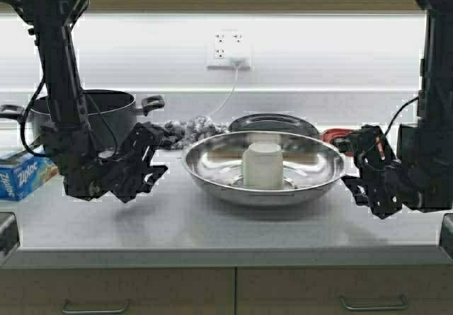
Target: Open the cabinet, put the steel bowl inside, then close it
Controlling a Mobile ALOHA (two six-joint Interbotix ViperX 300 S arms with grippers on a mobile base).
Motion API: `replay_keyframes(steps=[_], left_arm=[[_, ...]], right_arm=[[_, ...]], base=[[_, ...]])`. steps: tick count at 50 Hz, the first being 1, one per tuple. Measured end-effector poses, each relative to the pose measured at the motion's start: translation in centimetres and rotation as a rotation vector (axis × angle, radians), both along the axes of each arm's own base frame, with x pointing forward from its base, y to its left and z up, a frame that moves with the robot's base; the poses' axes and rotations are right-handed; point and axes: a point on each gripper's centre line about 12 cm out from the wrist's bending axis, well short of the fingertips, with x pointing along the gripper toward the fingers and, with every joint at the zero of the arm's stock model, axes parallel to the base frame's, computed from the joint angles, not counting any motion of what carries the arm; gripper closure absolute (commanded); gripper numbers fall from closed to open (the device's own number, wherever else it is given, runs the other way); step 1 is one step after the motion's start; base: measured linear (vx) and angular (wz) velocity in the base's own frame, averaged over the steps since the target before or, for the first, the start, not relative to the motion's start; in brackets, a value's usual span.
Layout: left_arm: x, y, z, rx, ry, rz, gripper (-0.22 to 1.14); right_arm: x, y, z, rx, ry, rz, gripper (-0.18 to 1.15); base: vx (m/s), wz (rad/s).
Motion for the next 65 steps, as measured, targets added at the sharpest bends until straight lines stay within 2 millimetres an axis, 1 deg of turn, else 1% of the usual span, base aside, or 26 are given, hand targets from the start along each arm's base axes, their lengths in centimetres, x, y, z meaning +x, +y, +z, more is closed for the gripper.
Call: replay_keyframes(steps=[15, 28, 32, 34, 35, 38, 41, 42, 43, 47, 49, 51, 52, 54, 57, 60, 65], left_arm=[[1.6, -1.1, 0.4, -0.045, 0.027, -0.050, -0.11], [1.8, -1.7, 0.2, -0.038, 0.049, -0.089, -0.10], [1.8, -1.7, 0.1, -0.045, 0.058, -0.094, -0.08], [1.7, -1.7, 0.0, -0.047, 0.063, -0.096, -0.06], [1.7, -1.7, -0.1, -0.049, 0.066, -0.096, -0.05], [1.7, -1.7, -0.2, -0.056, 0.076, -0.097, 0.03], [1.6, -1.7, -0.4, -0.062, 0.087, -0.096, 0.16], [1.5, -1.7, -0.5, -0.062, 0.091, -0.095, 0.22], [1.5, -1.7, -0.6, -0.060, 0.092, -0.097, 0.32], [1.4, -1.7, -0.8, -0.059, 0.096, -0.098, 0.66], [1.5, -1.6, -0.8, -0.061, 0.095, -0.096, 0.84], [1.5, -1.6, -0.9, -0.055, 0.095, -0.095, 0.97], [1.5, -1.6, -0.8, -0.055, 0.094, -0.097, 1.01], [1.5, -1.6, -0.8, -0.057, 0.094, -0.095, 1.01], [1.5, -1.6, -0.8, -0.058, 0.095, -0.095, 0.93], [1.4, -1.6, -0.8, -0.058, 0.097, -0.095, 0.86], [1.3, -1.5, -0.9, -0.062, 0.105, -0.093, 0.88]], right_arm=[[0.5, -0.2, -1.0, 0.015, 0.002, -0.019, -0.06], [0.7, -0.1, -1.2, 0.046, -0.006, -0.021, -0.05], [0.7, -0.1, -1.3, 0.053, -0.005, -0.020, 0.02], [0.6, -0.1, -1.3, 0.056, -0.001, -0.022, 0.08], [0.6, -0.1, -1.3, 0.057, -0.002, -0.022, 0.14], [0.6, -0.2, -1.4, 0.060, 0.000, -0.024, 0.30], [0.5, -0.2, -1.6, 0.068, 0.006, -0.028, 0.51], [0.4, -0.3, -1.6, 0.071, 0.008, -0.032, 0.58], [0.5, -0.3, -1.6, 0.074, 0.006, -0.030, 0.65], [0.4, -0.3, -1.7, 0.080, 0.006, -0.031, 0.90], [0.3, -0.4, -1.8, 0.085, 0.011, -0.033, 0.98], [0.4, -0.4, -1.7, 0.088, 0.007, -0.033, 0.99], [0.4, -0.4, -1.7, 0.090, 0.005, -0.035, 0.97], [0.4, -0.4, -1.6, 0.099, 0.004, -0.034, 0.94], [0.4, -0.4, -1.6, 0.103, 0.001, -0.034, 0.90], [0.4, -0.3, -1.6, 0.106, 0.000, -0.034, 0.91], [0.4, -0.3, -1.6, 0.117, 0.002, -0.035, 0.91]], base=[[0.01, -0.01], [0.01, 0.00], [0.01, 0.00], [0.01, 0.00], [0.01, 0.00], [0.00, 0.00], [0.00, 0.00], [0.00, 0.00], [0.00, 0.00], [0.00, 0.00], [0.00, 0.00], [0.00, 0.00], [0.00, 0.00], [0.00, 0.00], [0.00, 0.00], [0.00, 0.00], [0.00, 0.00]])
